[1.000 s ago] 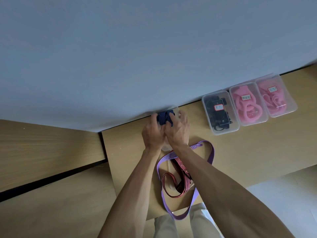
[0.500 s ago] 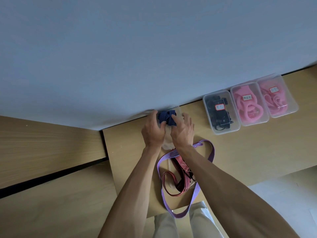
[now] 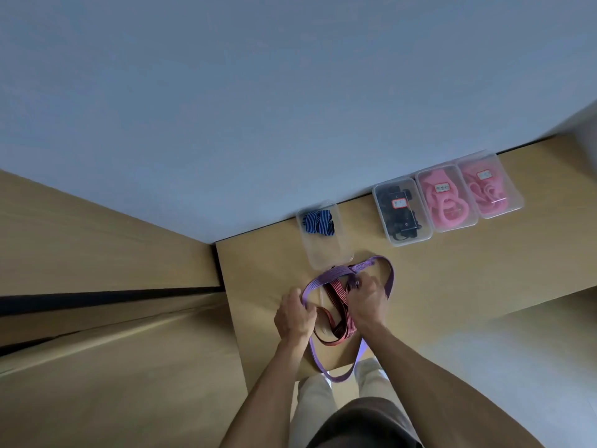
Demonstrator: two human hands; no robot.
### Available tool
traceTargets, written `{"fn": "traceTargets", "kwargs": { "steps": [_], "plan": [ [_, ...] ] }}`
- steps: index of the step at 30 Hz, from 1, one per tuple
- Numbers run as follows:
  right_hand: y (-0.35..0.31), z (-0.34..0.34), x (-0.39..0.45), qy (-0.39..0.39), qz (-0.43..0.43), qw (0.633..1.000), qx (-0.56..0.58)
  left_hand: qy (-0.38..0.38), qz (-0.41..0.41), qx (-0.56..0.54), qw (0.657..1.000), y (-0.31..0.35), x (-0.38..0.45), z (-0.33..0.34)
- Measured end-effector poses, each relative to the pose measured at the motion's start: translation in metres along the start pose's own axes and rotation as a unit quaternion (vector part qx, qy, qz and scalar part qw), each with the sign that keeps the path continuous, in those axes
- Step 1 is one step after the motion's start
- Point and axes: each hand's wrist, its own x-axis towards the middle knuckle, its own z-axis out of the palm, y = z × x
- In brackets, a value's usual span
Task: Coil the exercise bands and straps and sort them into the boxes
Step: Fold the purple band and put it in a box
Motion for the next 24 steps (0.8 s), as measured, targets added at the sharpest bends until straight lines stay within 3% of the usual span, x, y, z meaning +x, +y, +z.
{"fn": "traceTargets", "kwargs": {
  "steps": [3, 7, 11, 13, 18, 24],
  "plan": [
    [0.016, 0.008, -0.008, -0.087, 0.01, 0.994, -0.067, -0.032, -0.023, 0.016, 0.999, -0.001, 0.002, 0.007],
    [0.012, 0.014, -0.01, -0.064, 0.048, 0.996, -0.036, 0.008, 0.008, -0.038, 0.999, 0.012, 0.007, 0.004],
    [0.003, 0.005, -0.012, -0.016, 0.086, 0.996, 0.017, 0.014, 0.102, -0.156, 0.982, 0.021, 0.007, -0.014],
    [-0.002, -0.006, -0.015, 0.023, 0.096, 0.992, 0.08, -0.015, 0.146, -0.218, 0.965, 0.029, 0.002, -0.031],
    [-0.016, -0.045, -0.026, 0.056, 0.019, 0.974, 0.22, -0.141, 0.191, -0.307, 0.922, 0.069, -0.01, -0.077],
    [-0.054, -0.094, -0.033, -0.054, -0.025, 0.952, 0.3, -0.244, 0.243, -0.36, 0.867, 0.131, -0.048, -0.141]
  ]
}}
